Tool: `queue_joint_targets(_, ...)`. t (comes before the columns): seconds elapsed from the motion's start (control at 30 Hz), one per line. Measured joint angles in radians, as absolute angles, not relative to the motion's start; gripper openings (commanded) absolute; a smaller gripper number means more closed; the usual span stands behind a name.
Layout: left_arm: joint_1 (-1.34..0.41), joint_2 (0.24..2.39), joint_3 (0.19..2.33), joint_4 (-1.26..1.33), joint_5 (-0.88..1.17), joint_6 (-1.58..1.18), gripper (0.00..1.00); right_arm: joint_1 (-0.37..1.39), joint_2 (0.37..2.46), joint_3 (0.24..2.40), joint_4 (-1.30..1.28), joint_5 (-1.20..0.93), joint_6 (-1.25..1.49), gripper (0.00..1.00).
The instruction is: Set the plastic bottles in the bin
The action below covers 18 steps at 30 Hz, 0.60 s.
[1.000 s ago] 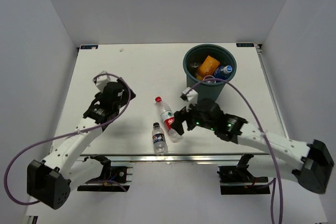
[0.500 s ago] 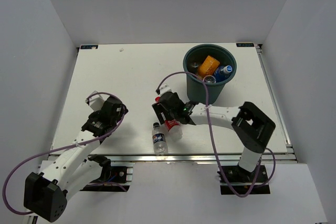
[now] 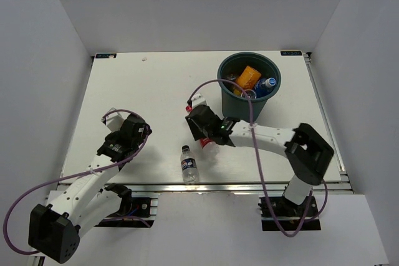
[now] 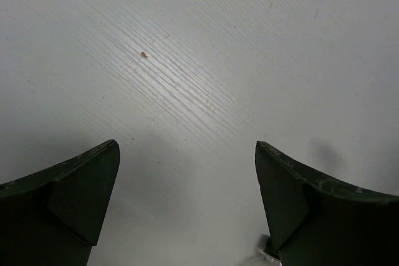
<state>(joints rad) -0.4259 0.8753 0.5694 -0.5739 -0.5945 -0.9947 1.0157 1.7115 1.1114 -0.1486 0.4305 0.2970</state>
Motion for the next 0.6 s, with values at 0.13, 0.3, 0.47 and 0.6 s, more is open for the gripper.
queue_joint_targets(0.13, -0.426, 0.879, 0.569, -0.568, -0.591, -0.994, 0.98, 1.010, 1.544, 1.159, -0.154, 0.397, 0.206, 0.49)
queue_joint_targets(0.3, -0.426, 0.888, 0.569, -0.560, -0.583, -0.991, 0.98, 0.941, 1.341, 1.289, -0.059, 0.353, 0.033, 0.48)
queue_joint_targets(0.47, -0.426, 0.903, 0.569, -0.545, -0.565, -0.984, 0.98, 0.807, 1.301, 1.390, 0.042, 0.342, -0.139, 0.47)
queue_joint_targets(0.6, -0.426, 0.918, 0.569, -0.543, -0.558, -0.979, 0.98, 0.652, 1.365, 1.412, 0.105, 0.272, -0.169, 0.49)
